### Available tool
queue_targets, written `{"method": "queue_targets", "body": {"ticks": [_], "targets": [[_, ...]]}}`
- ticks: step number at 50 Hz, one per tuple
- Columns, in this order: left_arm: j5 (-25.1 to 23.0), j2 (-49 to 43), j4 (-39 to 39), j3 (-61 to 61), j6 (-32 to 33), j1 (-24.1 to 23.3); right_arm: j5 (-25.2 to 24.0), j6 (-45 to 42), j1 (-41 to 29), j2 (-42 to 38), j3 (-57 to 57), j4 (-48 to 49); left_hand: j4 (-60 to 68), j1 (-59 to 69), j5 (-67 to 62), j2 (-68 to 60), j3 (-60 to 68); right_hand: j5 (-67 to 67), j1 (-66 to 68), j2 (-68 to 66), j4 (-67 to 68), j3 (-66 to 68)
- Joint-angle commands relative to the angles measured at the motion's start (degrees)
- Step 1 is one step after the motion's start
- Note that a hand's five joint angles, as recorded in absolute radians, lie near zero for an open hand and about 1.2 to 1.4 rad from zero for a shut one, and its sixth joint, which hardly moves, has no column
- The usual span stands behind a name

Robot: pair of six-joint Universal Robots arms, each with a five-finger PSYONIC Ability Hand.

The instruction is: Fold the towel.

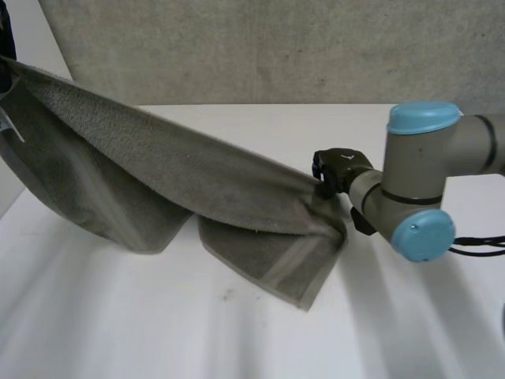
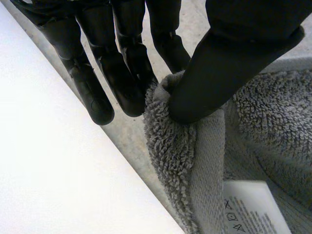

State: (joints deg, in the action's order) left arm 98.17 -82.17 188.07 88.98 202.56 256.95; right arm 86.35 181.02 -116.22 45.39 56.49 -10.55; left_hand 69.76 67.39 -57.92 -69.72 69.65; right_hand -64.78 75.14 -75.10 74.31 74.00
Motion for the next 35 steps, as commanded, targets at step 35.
{"method": "queue_targets", "body": {"ticks": [35], "targets": [[-8.3, -7.8, -15.9, -7.3, -9.3, 1.3, -20.6, -35.5, 13.4, 27.1, -13.2, -40.2, 10.2, 12.6, -12.1, -10.3, 10.4, -5.2, 4.9, -4.9, 5.7, 6.0]]}}
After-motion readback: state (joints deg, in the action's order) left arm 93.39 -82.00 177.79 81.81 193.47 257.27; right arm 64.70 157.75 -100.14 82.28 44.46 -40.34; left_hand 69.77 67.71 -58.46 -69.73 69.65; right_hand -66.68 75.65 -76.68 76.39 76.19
